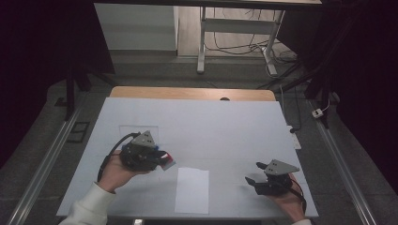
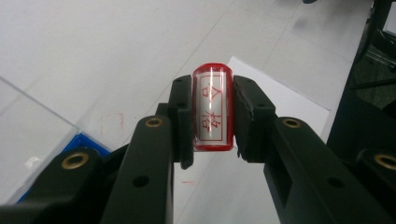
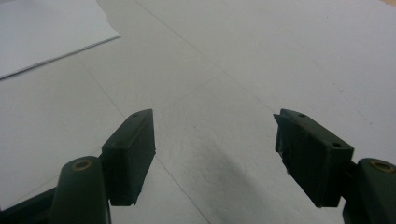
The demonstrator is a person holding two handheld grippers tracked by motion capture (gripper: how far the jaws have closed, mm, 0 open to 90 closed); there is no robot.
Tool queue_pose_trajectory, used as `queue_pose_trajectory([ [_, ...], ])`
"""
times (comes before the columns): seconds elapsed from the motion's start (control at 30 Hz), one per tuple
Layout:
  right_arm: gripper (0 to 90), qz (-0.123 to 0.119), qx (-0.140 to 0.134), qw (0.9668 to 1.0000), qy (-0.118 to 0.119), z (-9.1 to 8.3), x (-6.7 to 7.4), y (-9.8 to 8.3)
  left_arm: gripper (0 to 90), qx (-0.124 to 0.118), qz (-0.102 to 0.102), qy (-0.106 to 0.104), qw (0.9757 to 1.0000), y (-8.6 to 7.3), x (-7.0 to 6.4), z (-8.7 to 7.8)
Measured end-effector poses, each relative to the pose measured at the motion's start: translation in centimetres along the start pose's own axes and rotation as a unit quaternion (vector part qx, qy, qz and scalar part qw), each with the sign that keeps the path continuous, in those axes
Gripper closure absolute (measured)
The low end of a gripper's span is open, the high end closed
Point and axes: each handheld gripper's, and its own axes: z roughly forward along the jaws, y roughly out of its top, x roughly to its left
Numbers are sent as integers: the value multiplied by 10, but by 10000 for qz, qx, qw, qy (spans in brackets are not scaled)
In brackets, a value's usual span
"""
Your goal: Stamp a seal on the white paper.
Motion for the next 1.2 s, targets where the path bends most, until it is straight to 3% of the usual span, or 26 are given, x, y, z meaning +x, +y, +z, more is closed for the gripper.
queue_pose_trajectory([
  [0.5,286,-10,-25,10000,-14,-1,1,1,700,171,238,-186,9994,16,-16,24],
  [0.77,286,-15,-16,10000,-12,-1,1,0,700,355,408,-386,9978,23,-28,45],
  [1.2,286,-40,29,10000,23,0,2,0,700,614,529,-514,9954,23,-40,68],
])
